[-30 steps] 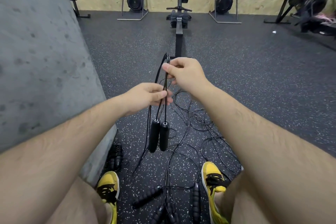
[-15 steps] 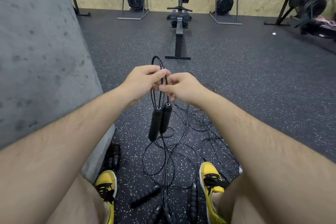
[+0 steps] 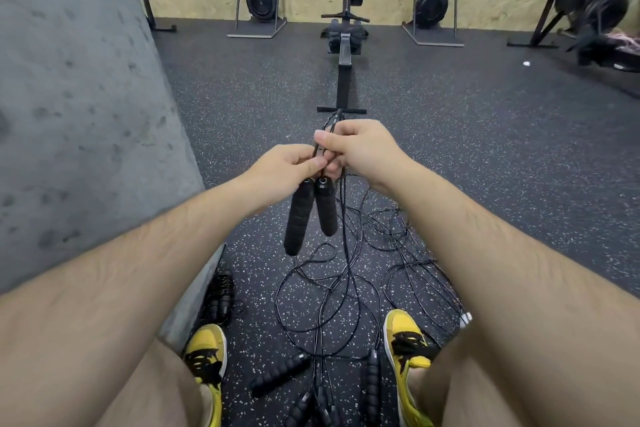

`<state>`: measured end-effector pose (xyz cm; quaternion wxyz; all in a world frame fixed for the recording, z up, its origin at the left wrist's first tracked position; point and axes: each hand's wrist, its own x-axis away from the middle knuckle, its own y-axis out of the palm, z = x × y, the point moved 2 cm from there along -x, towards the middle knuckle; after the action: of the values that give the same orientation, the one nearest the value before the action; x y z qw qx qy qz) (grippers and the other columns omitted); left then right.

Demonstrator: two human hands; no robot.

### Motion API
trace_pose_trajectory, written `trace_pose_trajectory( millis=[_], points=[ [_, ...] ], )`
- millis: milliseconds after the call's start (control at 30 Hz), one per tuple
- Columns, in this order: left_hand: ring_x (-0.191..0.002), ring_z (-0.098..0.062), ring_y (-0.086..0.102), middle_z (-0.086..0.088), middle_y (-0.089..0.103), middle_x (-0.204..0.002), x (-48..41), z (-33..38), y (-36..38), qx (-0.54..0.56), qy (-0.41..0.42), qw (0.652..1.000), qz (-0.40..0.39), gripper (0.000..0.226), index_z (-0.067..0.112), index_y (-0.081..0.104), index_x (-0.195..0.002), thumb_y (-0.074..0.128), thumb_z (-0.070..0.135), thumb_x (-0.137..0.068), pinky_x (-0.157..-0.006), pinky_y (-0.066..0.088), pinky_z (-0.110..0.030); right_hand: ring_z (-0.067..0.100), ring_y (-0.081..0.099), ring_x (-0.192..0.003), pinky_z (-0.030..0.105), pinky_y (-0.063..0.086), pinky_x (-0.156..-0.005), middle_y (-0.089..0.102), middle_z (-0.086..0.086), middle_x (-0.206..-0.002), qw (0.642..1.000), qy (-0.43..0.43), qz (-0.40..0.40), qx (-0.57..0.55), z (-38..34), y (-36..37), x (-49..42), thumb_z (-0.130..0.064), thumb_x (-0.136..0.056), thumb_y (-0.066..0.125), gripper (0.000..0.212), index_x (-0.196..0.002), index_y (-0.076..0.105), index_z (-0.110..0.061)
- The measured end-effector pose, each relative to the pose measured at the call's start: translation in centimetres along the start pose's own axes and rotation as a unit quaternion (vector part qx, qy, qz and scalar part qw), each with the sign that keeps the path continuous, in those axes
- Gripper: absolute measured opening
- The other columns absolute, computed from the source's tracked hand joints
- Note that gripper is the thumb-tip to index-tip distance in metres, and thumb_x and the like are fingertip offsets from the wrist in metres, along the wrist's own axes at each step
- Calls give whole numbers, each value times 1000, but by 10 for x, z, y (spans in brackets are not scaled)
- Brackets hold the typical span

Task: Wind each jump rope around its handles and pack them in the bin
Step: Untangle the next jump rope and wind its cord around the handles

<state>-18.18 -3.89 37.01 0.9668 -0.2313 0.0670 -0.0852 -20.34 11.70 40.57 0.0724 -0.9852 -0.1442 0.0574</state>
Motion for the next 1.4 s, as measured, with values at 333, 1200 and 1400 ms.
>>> trace_pose_trajectory(
  millis=[333, 1200, 1400],
  points=[
    [-78, -15, 71, -5, 78, -91, -13, 21, -5, 183, -67, 966, 167, 23, 11, 68, -91, 53, 21, -105, -73, 55, -28, 16, 55, -117, 40, 48, -99, 51, -2, -132, 951, 48, -47, 302, 24, 24, 35, -68, -52, 83, 113, -140, 31, -20],
    [-90, -25, 55, -2, 52, -101, 5, 33, -25, -447, 100, 887, 61, 38, 17, 49, -101, 71, 29, -72, -68, 38, -35, 29, 56, -103, 39, 38, -77, 58, -2, -108, 799, -135, 69, 582, -2, 5, 21, -48, -71, 70, 50, -106, 45, -23],
    [-94, -32, 51, -7, 55, -101, 9, 27, -25, -526, 141, 833, 103, 43, 11, 52, -103, 71, 34, -71, -70, 45, -40, 30, 54, -100, 34, 37, -69, 56, 3, -108, 823, -165, 70, 540, -2, 14, 19, -27, -81, 64, 31, -106, 48, -19]
  ],
)
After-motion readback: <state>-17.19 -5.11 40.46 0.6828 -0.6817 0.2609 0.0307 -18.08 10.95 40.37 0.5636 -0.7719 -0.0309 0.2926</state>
